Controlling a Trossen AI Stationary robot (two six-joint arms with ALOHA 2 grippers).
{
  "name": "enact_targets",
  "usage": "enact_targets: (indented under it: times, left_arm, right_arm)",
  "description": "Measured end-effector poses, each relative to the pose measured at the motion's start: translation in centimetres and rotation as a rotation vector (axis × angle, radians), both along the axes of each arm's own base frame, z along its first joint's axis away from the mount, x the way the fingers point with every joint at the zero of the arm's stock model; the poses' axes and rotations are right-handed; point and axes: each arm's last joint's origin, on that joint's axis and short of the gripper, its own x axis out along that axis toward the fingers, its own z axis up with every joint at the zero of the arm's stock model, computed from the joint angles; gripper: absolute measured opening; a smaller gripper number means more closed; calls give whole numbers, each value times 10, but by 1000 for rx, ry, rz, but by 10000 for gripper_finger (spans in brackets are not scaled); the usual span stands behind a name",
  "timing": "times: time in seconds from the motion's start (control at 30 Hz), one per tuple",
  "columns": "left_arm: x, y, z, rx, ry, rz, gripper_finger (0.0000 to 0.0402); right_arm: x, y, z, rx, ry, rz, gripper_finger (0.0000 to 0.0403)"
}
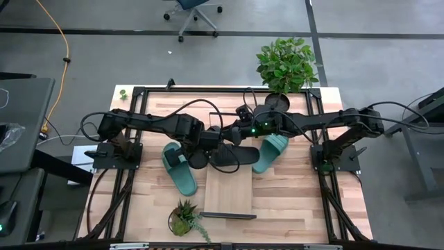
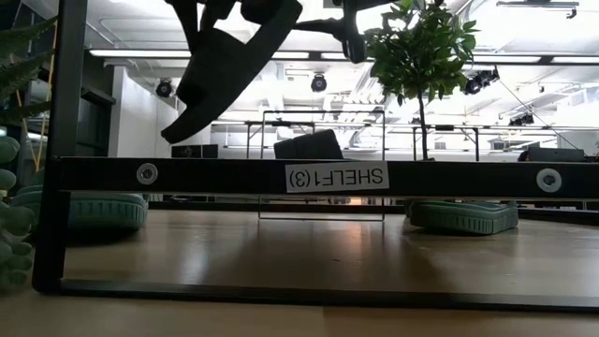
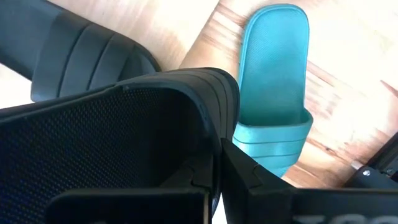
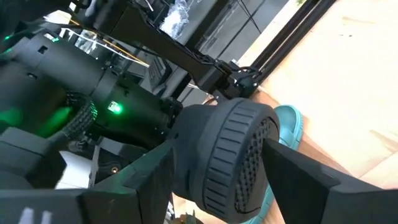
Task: Pick and place slides into the shelf
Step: Put the black slides on the shelf
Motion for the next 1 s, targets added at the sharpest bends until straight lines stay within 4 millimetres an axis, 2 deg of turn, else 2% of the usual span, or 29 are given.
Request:
enact_targets:
  times: [0.27,0.73,1.0]
  left_arm:
    - [0,0,0,0,-1,0,1]
    - [0,0,0,1,-5,0,1]
    - [0,1,0,38,-6,12,15]
  right_arm:
    - [0,0,-1,-1,9,12,174]
    - [-1,0,-3,10,31,12,142]
    - [-1,0,-3,3,30,19,100]
